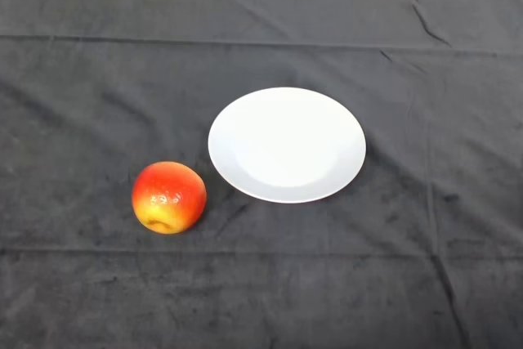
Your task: Move the apple to the plate
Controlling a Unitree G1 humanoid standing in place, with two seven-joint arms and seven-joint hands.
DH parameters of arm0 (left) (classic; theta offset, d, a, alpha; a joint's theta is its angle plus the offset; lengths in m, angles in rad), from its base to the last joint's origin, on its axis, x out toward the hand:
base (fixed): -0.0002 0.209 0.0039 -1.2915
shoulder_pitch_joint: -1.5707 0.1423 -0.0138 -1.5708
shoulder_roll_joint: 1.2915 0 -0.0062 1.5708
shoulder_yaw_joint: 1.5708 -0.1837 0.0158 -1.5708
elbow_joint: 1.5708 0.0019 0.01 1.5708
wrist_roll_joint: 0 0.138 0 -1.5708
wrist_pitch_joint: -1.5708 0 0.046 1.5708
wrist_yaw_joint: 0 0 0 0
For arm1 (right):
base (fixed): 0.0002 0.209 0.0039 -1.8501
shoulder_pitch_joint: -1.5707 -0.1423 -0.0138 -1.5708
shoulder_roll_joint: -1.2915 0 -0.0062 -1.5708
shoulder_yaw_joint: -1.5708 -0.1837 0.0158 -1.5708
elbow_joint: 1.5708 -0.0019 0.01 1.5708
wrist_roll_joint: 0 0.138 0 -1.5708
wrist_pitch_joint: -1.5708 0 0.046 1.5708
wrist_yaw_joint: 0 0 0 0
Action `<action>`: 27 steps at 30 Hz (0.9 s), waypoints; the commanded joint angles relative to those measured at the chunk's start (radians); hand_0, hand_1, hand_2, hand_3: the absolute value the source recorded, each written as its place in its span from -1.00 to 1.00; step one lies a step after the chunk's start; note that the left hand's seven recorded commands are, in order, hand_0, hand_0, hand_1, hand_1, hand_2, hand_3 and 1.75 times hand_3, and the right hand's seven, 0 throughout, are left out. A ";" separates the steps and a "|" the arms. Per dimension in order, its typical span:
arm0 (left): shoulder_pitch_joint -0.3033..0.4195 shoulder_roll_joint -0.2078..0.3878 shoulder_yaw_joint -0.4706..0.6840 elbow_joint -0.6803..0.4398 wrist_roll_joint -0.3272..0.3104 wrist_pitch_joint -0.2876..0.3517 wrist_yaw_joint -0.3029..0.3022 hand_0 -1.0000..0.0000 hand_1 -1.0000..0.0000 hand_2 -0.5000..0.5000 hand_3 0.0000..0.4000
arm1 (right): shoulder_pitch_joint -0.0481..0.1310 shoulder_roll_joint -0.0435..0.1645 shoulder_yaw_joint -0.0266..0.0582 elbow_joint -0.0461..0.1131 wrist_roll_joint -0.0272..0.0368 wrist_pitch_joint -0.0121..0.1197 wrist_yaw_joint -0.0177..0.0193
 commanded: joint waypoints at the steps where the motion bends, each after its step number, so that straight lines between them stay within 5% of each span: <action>1: -0.033 -0.003 0.021 0.043 0.012 -0.027 -0.007 1.00 1.00 0.00 -1.00 | 0.003 -0.023 -0.0122 0.009 -0.0048 -0.002 -0.0071; 19: -0.070 -0.007 -0.020 0.029 0.100 -0.089 0.005 1.00 1.00 0.00 -1.00 | 0.003 -0.023 -0.0123 0.010 -0.0048 -0.002 -0.0068; 27: 0.001 -0.036 -0.071 -0.157 0.158 -0.091 0.024 1.00 1.00 0.00 -1.00 | 0.003 -0.023 -0.0122 0.009 -0.0049 -0.002 -0.0071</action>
